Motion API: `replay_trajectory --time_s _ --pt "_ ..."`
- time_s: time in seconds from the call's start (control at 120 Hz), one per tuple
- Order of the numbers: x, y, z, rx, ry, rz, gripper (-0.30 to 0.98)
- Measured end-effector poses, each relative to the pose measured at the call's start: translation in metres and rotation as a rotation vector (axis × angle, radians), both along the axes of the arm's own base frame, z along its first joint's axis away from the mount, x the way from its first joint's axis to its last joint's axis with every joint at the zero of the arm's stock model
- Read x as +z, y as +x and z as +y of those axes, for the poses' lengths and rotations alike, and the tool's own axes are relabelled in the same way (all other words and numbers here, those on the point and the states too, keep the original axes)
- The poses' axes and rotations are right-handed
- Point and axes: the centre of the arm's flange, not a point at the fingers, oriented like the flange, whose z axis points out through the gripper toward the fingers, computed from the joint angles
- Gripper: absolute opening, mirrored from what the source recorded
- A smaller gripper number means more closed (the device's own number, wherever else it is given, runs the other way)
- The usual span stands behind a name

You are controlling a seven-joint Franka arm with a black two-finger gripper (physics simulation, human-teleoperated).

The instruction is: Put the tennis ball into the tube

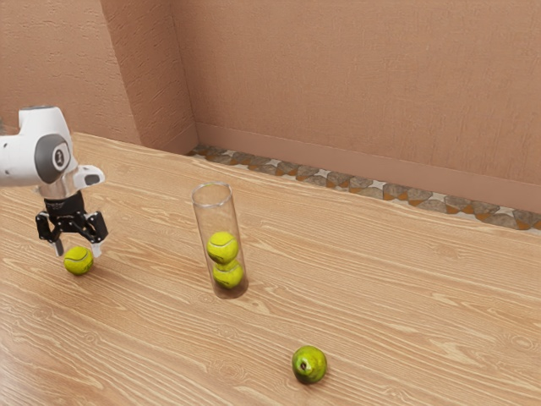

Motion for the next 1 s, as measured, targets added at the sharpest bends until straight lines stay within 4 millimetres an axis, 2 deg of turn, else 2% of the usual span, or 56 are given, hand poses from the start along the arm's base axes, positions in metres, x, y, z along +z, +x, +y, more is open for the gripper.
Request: replay_trajectory --time_s 0.183,0.25,0.692,0.933,1.0 --pt "-0.022 -0.003 0.026 -0.025 0.034 -0.022 0.67" --pt "-0.027 0.004 0.032 -0.037 0.049 -0.033 0.67" --pt "-0.065 0.014 0.048 -0.087 0.084 -0.092 0.67" --pt "-0.075 0.013 0.053 -0.098 0.088 -0.122 0.66" --pt "-0.076 0.013 0.054 -0.103 0.089 -0.126 0.62"
